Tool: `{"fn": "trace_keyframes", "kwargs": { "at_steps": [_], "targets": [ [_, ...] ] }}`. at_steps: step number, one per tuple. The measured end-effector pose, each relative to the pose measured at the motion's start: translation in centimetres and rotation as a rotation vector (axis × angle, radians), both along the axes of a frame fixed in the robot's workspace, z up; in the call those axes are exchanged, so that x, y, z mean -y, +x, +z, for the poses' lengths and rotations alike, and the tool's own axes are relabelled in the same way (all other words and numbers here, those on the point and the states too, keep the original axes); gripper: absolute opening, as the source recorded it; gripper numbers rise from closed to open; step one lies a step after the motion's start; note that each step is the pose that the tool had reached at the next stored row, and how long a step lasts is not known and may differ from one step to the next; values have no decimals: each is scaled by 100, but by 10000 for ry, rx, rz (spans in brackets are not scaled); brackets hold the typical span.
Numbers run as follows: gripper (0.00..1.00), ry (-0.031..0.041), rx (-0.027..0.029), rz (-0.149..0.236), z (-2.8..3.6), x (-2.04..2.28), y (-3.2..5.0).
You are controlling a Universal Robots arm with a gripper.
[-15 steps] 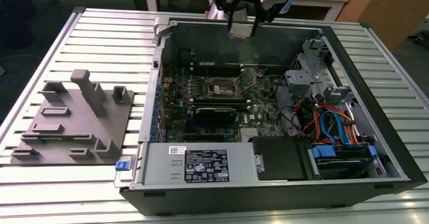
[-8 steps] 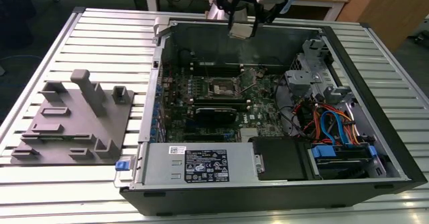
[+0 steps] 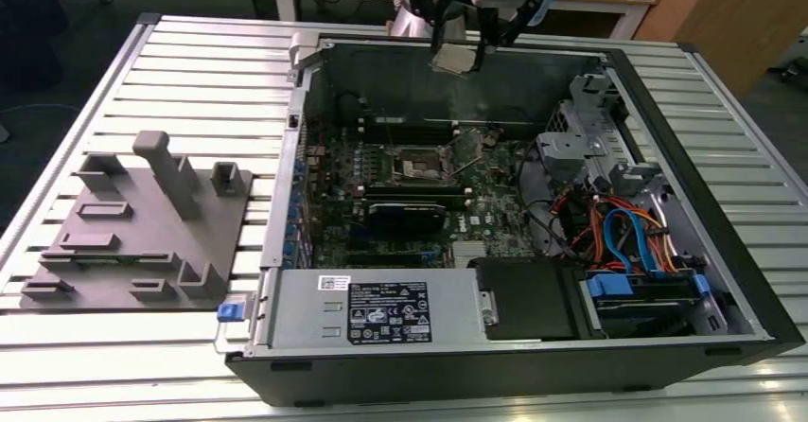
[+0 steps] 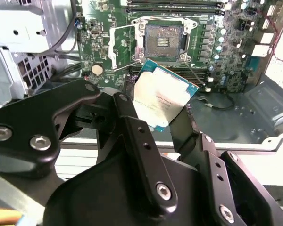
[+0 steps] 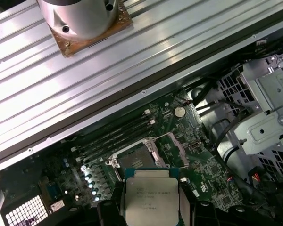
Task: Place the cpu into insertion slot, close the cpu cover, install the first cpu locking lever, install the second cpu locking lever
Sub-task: 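Place the cpu into insertion slot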
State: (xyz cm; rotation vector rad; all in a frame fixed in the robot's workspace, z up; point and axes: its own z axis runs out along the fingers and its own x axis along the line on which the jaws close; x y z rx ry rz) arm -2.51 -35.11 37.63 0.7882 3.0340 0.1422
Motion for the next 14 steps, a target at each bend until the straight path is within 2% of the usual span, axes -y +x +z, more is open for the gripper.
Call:
{"fn": "trace_keyframes", "kwargs": {
  "at_steps": [4, 14],
  "targets": [
    [54, 0, -1, -174, 0, 0, 0],
    [54, -1, -1, -187, 0, 0, 0]
  ]
}}
